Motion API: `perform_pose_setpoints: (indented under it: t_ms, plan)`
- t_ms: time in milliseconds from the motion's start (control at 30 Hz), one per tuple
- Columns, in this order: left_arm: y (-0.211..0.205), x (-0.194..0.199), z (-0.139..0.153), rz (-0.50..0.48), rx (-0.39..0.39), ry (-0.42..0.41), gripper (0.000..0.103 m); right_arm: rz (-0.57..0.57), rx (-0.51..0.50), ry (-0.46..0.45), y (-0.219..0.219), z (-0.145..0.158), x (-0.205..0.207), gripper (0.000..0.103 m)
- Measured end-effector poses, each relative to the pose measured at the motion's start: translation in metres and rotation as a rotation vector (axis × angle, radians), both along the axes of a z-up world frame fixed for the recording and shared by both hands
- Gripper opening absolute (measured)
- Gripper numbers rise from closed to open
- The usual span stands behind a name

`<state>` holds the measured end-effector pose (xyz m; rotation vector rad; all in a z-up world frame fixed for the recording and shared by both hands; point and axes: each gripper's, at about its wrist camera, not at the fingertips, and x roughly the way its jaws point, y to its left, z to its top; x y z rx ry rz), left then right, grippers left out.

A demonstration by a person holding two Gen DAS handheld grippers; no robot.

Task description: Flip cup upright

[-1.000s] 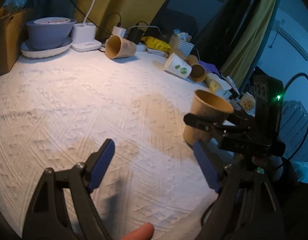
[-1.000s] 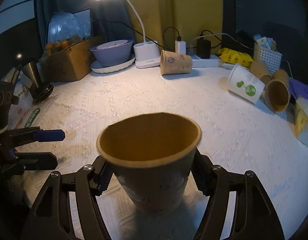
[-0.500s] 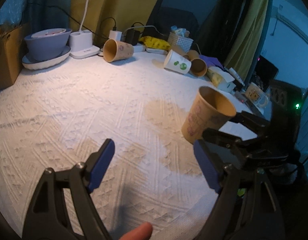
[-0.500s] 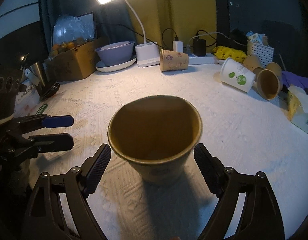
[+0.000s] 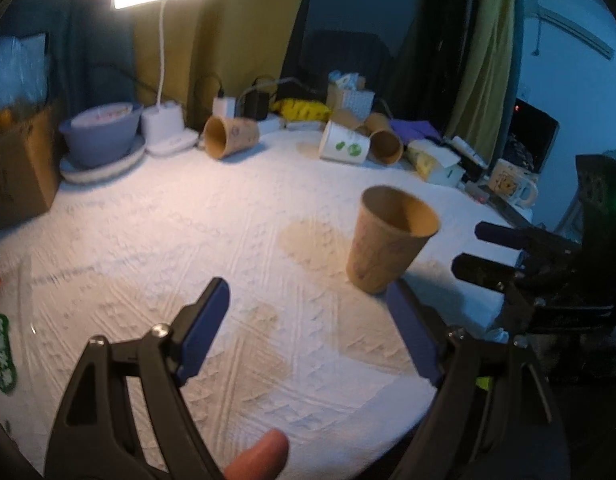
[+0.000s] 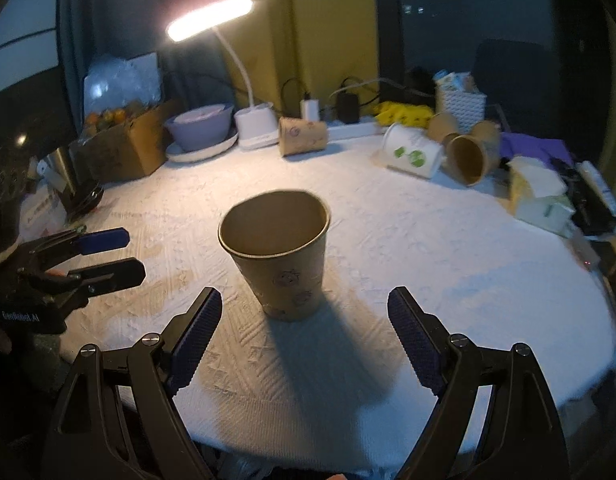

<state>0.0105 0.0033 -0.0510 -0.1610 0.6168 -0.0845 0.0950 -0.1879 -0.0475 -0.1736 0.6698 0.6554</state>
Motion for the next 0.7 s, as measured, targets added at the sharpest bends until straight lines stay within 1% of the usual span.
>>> perform_pose_setpoints:
  t_ms: [100,200,333,433,467,567,700]
  plan:
    - [-0.007,-0.008,0.015,-0.016,-0.001,-0.038,0.082,-0.044,0.011,-0.027,-0.006,0.012,-0.011,0.087]
    - [-0.016,-0.016,0.031,-0.016,0.022,-0.087,0.082,-0.09,0.01,-0.054,-0.008,0.025,-0.021,0.087]
    - [-0.02,-0.025,0.049,-0.006,0.023,-0.134,0.083,-0.084,0.023,-0.101,-0.009,0.045,-0.035,0.087]
    - [-0.026,-0.031,0.061,0.034,0.074,-0.173,0.083,-0.086,0.033,-0.137,-0.012,0.061,-0.045,0.087]
    - [-0.027,-0.035,0.067,0.049,0.092,-0.199,0.083,-0.09,0.038,-0.153,-0.014,0.068,-0.05,0.087]
    - [-0.029,-0.042,0.081,0.064,0.108,-0.253,0.083,-0.098,0.051,-0.182,-0.019,0.081,-0.058,0.087]
    - [-0.035,-0.049,0.097,0.059,0.113,-0.302,0.083,-0.101,0.07,-0.218,-0.027,0.097,-0.069,0.087]
